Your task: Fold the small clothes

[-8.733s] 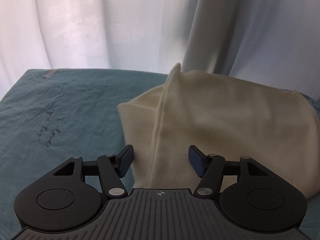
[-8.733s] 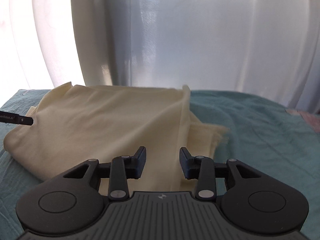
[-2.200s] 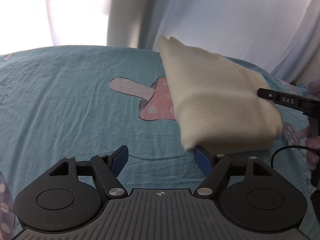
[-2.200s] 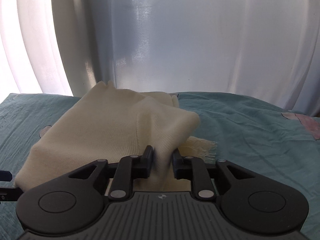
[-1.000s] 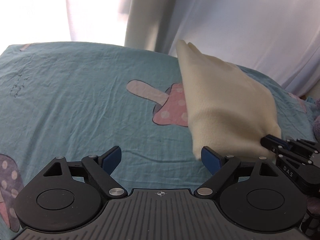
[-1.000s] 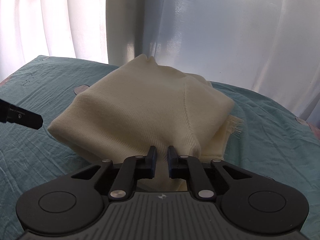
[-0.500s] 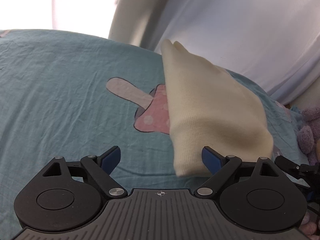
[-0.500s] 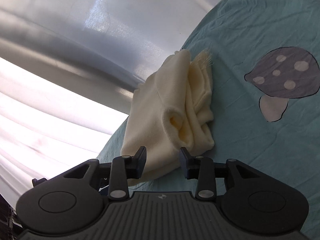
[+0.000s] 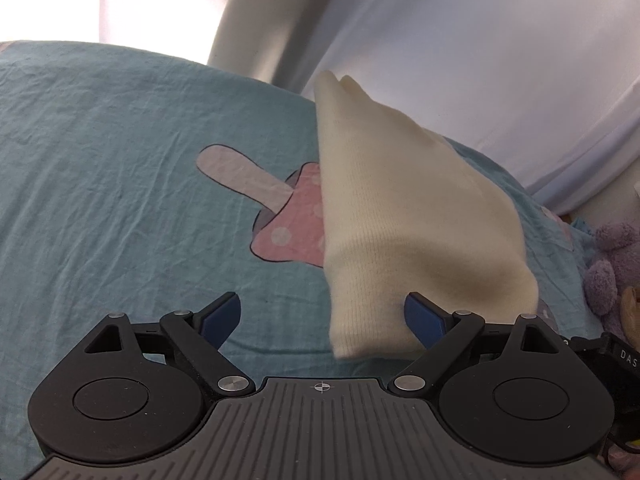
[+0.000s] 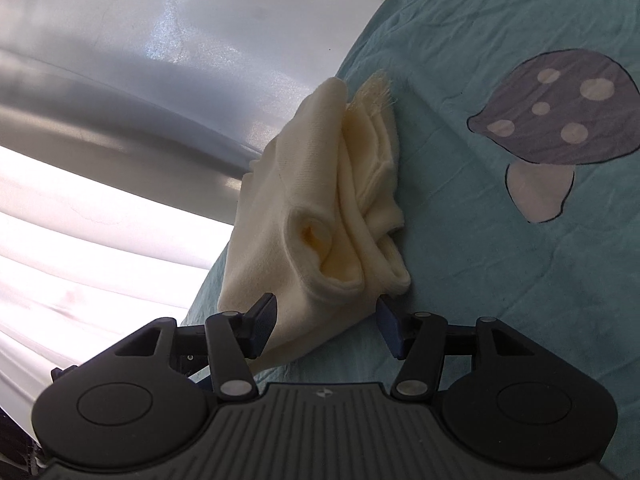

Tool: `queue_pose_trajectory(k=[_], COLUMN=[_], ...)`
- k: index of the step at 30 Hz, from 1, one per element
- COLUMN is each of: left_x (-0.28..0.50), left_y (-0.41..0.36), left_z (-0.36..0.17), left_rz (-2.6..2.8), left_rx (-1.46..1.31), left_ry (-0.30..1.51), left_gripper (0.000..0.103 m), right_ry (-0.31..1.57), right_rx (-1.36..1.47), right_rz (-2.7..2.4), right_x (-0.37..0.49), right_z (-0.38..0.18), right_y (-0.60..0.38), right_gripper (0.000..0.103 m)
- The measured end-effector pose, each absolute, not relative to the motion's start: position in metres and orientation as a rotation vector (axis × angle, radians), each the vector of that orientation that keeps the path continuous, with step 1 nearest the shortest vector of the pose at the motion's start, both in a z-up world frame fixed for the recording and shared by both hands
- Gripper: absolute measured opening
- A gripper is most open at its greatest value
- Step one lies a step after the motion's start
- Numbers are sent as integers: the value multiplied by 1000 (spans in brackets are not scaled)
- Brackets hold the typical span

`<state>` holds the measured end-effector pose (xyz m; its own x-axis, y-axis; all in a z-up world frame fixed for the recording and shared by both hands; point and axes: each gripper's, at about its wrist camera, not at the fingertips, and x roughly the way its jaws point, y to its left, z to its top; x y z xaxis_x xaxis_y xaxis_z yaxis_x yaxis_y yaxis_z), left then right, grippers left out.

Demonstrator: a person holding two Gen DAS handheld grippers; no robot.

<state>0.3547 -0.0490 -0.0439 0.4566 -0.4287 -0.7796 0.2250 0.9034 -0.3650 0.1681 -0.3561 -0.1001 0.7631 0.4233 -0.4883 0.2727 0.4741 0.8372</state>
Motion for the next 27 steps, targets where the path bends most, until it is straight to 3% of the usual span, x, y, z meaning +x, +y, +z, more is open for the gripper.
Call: queue_pose_trajectory(k=[8,13,19,25,27], left_x=[357,356,358,381,393], left_y=[-65,-71,-66,-65,-65], left_z=[-54,-54,-36,-42,-44], left_rz=[-440,-448,-445,-466,-497], left_rx=[-221,-197,-168,-190,-221], left_ry=[1043,1050,982,992,999], left_gripper=[93,93,93,94,93], right_ry=[670,681,628,732,749], right_rx=[1184,1132,855,755,689], right_rz=[131,114,37,23,73], right_x=[183,205,194,197,199], right_z=[-103,-103,-58,-77,-68], right_y=[-358,-349,-343,-352,-351], right_gripper=[53,14,11,10,19])
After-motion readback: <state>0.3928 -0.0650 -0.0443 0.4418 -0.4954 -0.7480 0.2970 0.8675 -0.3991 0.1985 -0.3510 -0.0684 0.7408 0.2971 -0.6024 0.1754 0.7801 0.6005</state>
